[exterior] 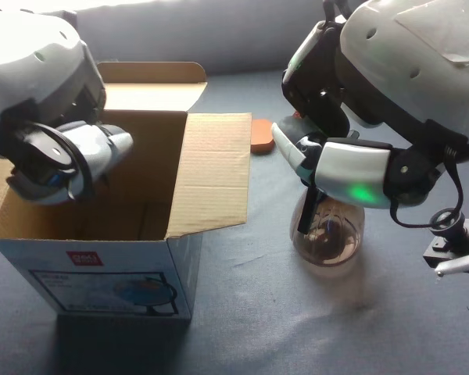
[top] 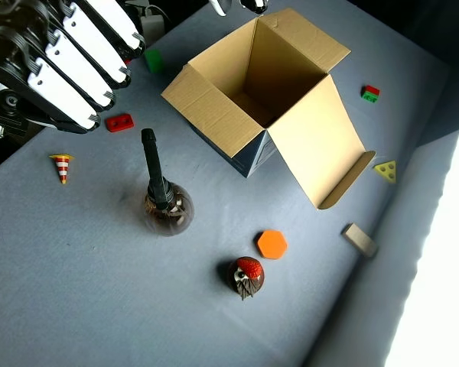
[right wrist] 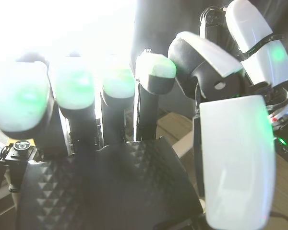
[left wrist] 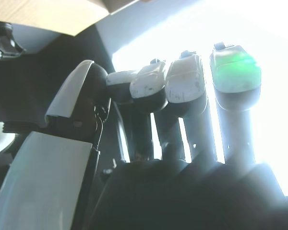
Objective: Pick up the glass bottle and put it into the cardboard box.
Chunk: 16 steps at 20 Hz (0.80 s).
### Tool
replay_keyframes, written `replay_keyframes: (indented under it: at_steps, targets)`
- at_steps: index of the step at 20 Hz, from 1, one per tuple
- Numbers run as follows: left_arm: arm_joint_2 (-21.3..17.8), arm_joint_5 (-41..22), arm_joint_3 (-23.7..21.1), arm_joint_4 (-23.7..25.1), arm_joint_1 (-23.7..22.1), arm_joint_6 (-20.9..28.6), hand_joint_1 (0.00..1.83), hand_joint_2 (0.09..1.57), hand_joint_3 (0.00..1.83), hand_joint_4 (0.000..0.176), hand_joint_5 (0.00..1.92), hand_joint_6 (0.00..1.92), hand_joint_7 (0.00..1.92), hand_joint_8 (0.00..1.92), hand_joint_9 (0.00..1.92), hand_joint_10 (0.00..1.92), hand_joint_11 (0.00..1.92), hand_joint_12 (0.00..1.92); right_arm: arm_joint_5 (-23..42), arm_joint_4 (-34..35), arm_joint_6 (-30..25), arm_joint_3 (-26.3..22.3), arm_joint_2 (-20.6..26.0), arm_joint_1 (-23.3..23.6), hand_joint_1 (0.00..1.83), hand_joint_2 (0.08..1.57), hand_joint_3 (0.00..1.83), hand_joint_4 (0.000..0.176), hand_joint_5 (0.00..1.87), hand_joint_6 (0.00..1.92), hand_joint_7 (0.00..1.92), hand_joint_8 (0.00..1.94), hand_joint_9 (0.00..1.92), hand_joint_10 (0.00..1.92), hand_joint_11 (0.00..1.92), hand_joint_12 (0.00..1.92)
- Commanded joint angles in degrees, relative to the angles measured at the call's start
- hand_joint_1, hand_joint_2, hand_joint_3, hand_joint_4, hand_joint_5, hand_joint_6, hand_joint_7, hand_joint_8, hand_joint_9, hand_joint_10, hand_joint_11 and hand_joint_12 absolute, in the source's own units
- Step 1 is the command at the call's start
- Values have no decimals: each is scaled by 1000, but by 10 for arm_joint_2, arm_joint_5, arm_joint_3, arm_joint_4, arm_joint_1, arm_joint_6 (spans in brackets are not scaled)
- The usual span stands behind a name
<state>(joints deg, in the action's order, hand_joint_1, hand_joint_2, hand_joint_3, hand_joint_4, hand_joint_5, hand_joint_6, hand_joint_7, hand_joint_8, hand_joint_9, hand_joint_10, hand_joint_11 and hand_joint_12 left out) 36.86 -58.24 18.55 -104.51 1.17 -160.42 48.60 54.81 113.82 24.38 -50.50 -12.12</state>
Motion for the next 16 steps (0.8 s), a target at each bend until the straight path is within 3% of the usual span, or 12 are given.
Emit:
replay_keyframes:
  at_steps: [1,2,5,7,9,13,15,16]
  targets:
    - [-2,3,-2,51,-11,-4,2,985,491,59,15,246,19,172,0,202,0,386,36,-43,-2,-2,1,6,277,912,464,0,246,348,345,251,175,432,0,984]
    - [-2,2,-5,51,-13,-6,49,1097,282,0,11,126,40,71,0,94,0,80,35,-44,-2,-2,1,5,148,1021,301,0,221,240,341,128,163,341,0,888]
    - [-2,0,-6,49,-20,-9,49,1097,282,0,11,126,40,71,0,94,0,80,23,-47,-5,-2,2,3,148,1021,301,0,221,240,341,128,163,341,0,888]
    - [-2,-9,-11,42,-27,-15,62,1203,70,0,38,33,64,4,19,13,0,2,17,-65,-24,-1,5,-4,109,1135,88,0,266,95,374,18,213,196,0,893]
    - [-2,-31,-23,32,-36,-18,26,1224,44,0,45,21,64,0,25,8,0,0,5,-70,-41,1,12,-5,103,1166,19,0,282,29,381,0,249,114,0,900]
    - [-2,-119,-67,-1,-61,-31,33,1221,27,0,48,15,63,0,27,6,0,0,-30,-71,-73,14,27,-4,106,1170,13,0,285,22,375,0,242,94,0,878]
    - [0,-156,-87,-13,-71,-30,35,1224,24,0,47,13,64,0,30,6,0,0,-52,-101,-122,31,37,-16,103,1171,12,0,284,19,372,0,240,89,0,874]
    - [3,-179,-99,-19,-78,-31,36,1225,23,0,48,12,63,0,30,6,0,0,-71,-138,-179,45,46,-28,102,1171,12,0,284,19,371,0,241,88,0,873]
